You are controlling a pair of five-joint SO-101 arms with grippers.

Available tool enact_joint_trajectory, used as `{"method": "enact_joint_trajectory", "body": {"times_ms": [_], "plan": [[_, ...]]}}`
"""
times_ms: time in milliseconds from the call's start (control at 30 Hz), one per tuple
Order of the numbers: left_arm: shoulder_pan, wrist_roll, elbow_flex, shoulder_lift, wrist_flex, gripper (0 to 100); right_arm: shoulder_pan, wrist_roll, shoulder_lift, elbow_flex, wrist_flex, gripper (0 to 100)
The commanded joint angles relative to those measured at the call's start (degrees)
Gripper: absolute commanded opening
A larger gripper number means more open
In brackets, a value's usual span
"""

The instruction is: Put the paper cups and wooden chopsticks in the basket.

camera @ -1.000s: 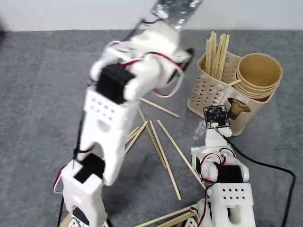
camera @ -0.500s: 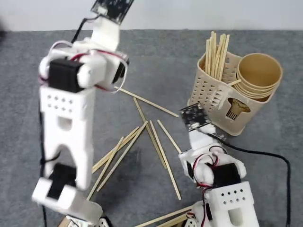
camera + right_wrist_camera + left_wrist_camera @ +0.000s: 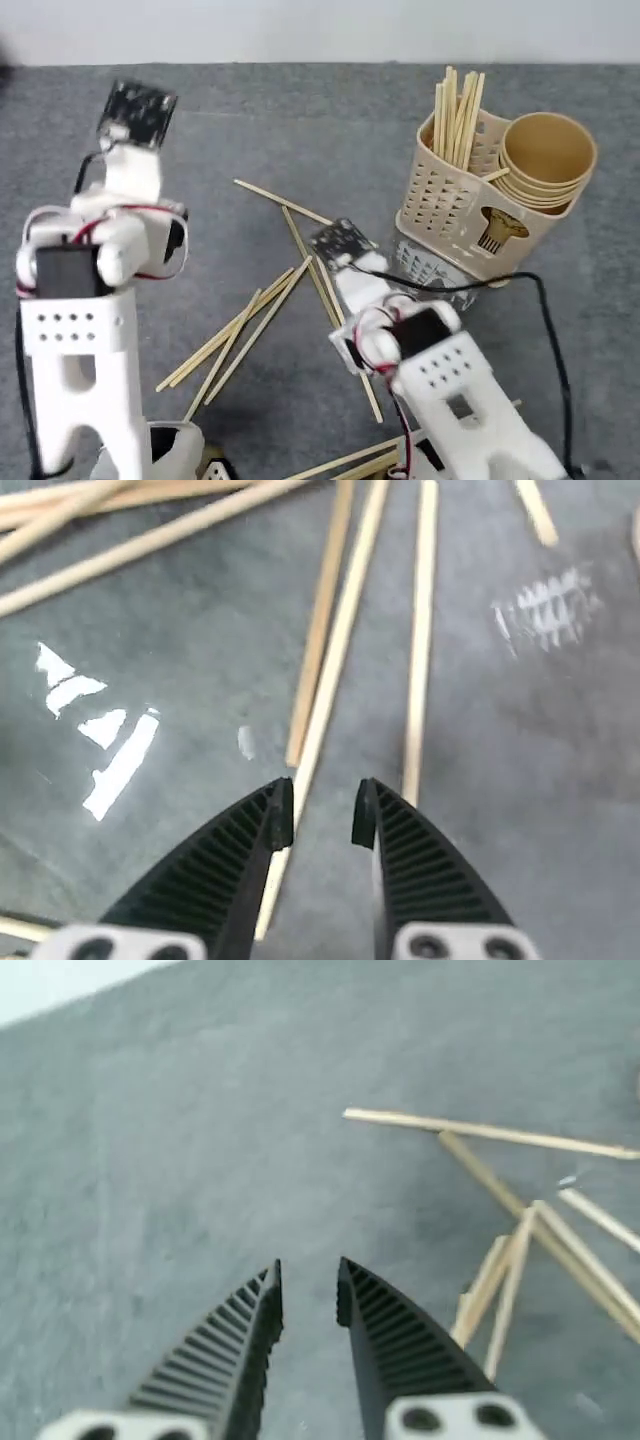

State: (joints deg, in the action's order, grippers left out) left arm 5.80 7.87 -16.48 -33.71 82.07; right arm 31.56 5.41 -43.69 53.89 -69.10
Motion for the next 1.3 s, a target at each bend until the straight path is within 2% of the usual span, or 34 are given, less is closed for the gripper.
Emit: {"method": "enact_joint_trajectory", "body": {"times_ms": [0,167,467,933,1200,1267], "plan": [[4.1,2.7,-12.3,-6.3,-8.3,9,1.9,-0.9,8.7,-6.0,3.8,12.5],[8.0,3.5,-24.3,-10.5,-14.9,9,1.8,-1.0,20.6,-12.3,7.7,12.7],[9.2,3.5,-36.9,-12.4,-22.9,9,2.0,-4.0,39.9,-27.4,7.5,12.8],[9.2,3.5,-46.0,-12.4,-28.9,9,-1.6,-3.7,61.8,-44.8,7.9,12.8],[9.2,3.5,-48.5,-12.4,-30.9,9,-3.3,-3.5,66.0,-47.6,8.0,12.7],[9.2,3.5,-49.6,-12.4,-32.4,9,-3.2,-1.5,66.7,-47.6,8.0,12.4]]}}
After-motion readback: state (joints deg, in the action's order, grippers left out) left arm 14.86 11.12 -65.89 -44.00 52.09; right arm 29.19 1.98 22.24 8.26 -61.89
